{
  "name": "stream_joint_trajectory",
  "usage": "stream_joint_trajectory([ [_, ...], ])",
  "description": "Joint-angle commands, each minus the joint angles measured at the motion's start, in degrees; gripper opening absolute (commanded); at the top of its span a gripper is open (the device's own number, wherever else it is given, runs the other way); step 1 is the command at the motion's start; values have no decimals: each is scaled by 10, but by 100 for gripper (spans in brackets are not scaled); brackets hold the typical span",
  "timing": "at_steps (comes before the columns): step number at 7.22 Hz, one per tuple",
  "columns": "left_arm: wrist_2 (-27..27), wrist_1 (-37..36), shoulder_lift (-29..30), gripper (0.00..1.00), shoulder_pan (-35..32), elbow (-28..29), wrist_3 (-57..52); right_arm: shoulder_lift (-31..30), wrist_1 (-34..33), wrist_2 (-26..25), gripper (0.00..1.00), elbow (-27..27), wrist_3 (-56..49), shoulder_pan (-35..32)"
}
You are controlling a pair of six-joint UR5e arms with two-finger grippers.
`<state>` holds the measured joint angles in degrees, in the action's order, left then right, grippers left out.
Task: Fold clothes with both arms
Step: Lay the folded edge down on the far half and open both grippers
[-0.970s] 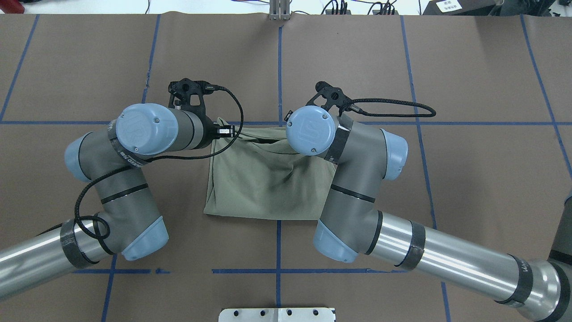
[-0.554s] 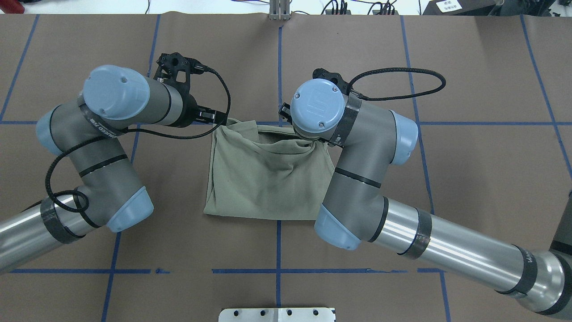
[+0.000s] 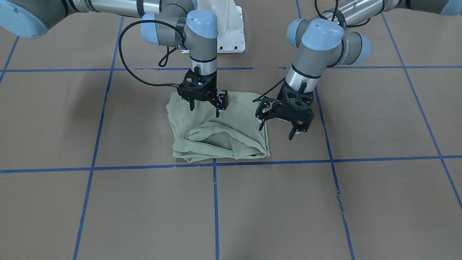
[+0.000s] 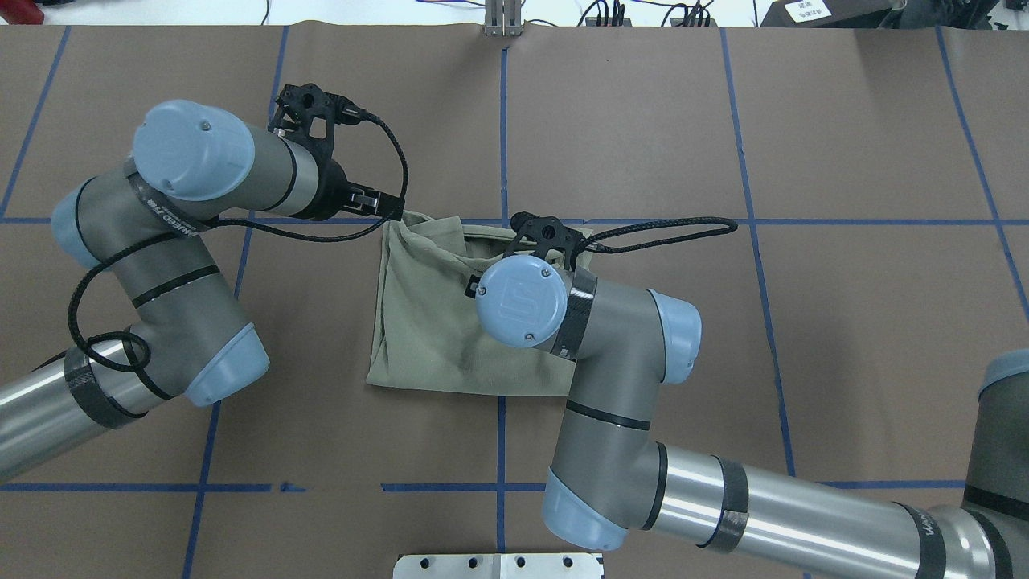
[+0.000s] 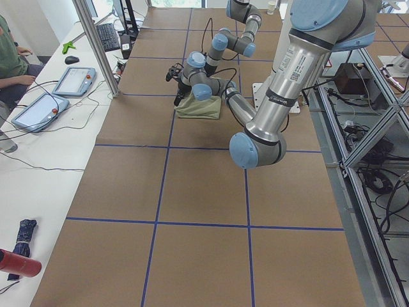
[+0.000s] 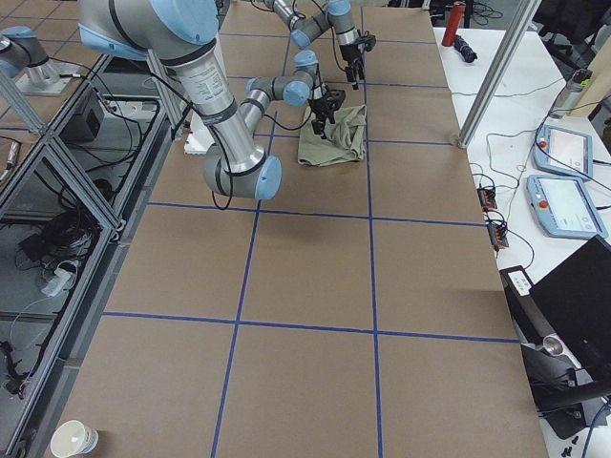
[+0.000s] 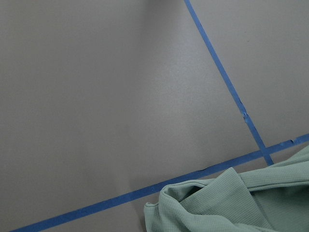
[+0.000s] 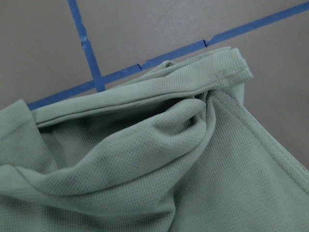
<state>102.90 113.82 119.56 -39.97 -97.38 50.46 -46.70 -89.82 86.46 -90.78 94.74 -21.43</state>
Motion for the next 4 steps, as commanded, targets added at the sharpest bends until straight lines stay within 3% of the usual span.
stream_joint_trajectory([
  [1, 0, 2, 0, 100, 0, 0, 1, 5, 1, -15, 100, 41, -34, -9],
  [4, 0, 2, 0, 100, 0, 0, 1, 40, 4, -15, 100, 146, -58, -88],
])
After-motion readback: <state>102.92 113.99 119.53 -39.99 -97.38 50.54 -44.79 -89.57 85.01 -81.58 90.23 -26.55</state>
